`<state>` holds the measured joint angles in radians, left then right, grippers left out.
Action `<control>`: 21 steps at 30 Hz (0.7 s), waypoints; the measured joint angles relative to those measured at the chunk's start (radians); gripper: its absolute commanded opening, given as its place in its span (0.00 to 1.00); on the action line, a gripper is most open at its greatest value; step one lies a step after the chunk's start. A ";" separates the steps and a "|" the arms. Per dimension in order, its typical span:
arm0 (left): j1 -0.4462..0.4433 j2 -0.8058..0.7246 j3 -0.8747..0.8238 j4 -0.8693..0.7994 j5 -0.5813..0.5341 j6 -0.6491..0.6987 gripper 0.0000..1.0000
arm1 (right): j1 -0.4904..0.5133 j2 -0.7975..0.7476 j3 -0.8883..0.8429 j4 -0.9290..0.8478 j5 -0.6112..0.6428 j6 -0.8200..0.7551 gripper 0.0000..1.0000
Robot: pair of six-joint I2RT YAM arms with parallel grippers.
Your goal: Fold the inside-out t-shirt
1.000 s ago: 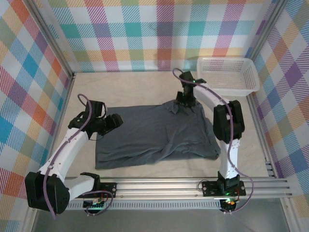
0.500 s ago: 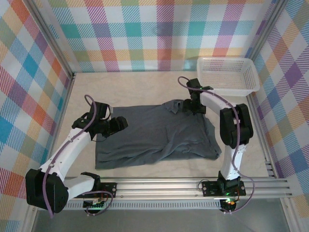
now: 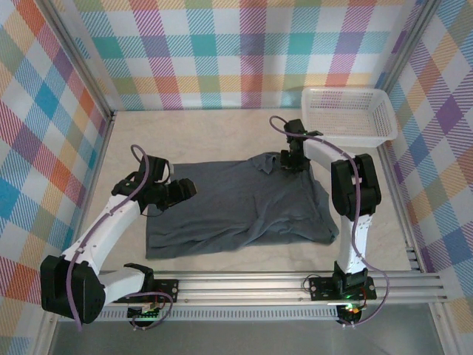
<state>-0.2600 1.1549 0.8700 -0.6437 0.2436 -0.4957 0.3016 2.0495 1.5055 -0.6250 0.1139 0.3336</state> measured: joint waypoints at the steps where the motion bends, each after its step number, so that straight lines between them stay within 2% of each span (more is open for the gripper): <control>1: 0.000 0.000 -0.001 0.000 -0.001 0.000 0.71 | 0.000 0.000 0.000 0.000 -0.007 0.003 0.01; 6: -0.001 0.001 -0.003 0.000 -0.010 0.000 0.72 | -0.002 0.000 0.036 -0.025 -0.054 0.019 0.00; 10: -0.001 0.006 -0.003 0.001 -0.016 -0.002 0.72 | -0.022 0.004 0.172 -0.043 -0.124 0.073 0.02; 11: -0.001 0.009 -0.003 0.003 -0.016 -0.002 0.71 | -0.030 0.013 0.226 -0.046 -0.142 0.094 0.15; 12: -0.001 0.015 -0.003 0.007 -0.017 -0.005 0.72 | -0.042 0.032 0.296 -0.048 -0.161 0.124 0.43; 13: -0.001 0.020 -0.003 0.013 -0.017 -0.005 0.72 | -0.055 0.056 0.363 -0.044 -0.174 0.142 0.56; 15: -0.001 0.029 -0.003 0.023 -0.016 -0.008 0.72 | -0.084 0.124 0.504 -0.051 -0.202 0.178 0.61; 18: -0.001 0.031 -0.003 0.025 -0.017 -0.008 0.72 | -0.117 0.233 0.670 -0.091 -0.228 0.199 0.63; 21: -0.001 0.031 -0.004 0.026 -0.020 -0.008 0.72 | -0.142 0.244 0.646 -0.141 -0.224 0.195 0.63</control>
<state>-0.2607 1.1862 0.8661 -0.6178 0.2237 -0.5041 0.1596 2.2932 2.1513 -0.7658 -0.1101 0.5289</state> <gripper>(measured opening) 0.715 0.630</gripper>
